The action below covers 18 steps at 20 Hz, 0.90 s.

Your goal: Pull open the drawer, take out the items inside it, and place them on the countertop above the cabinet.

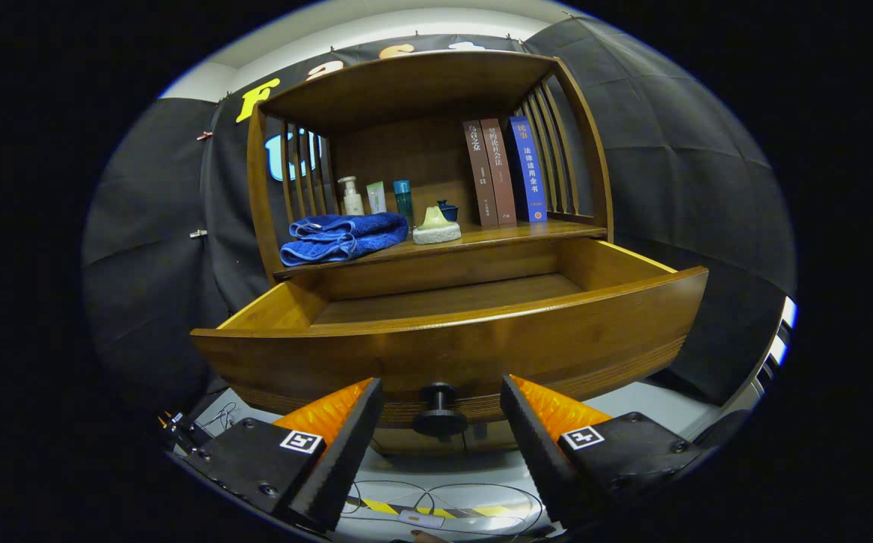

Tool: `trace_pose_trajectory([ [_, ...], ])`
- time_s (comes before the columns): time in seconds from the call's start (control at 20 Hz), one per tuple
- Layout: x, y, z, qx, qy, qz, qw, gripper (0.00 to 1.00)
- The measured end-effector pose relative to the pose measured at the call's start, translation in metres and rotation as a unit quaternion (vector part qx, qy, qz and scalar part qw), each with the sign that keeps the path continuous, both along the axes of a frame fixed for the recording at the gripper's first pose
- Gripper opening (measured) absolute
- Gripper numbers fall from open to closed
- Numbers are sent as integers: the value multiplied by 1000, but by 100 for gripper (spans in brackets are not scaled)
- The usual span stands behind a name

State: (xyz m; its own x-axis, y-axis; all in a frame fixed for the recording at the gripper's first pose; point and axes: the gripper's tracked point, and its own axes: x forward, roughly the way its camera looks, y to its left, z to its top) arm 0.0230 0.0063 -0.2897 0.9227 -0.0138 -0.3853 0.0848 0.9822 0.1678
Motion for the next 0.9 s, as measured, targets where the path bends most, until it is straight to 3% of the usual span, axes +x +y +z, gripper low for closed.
trace_pose_trajectory([
  [0.4,22,-2,0,-4,2,-4,1000,99],
  [0.9,114,-6,-5,-4,-9,-11,1000,99],
])
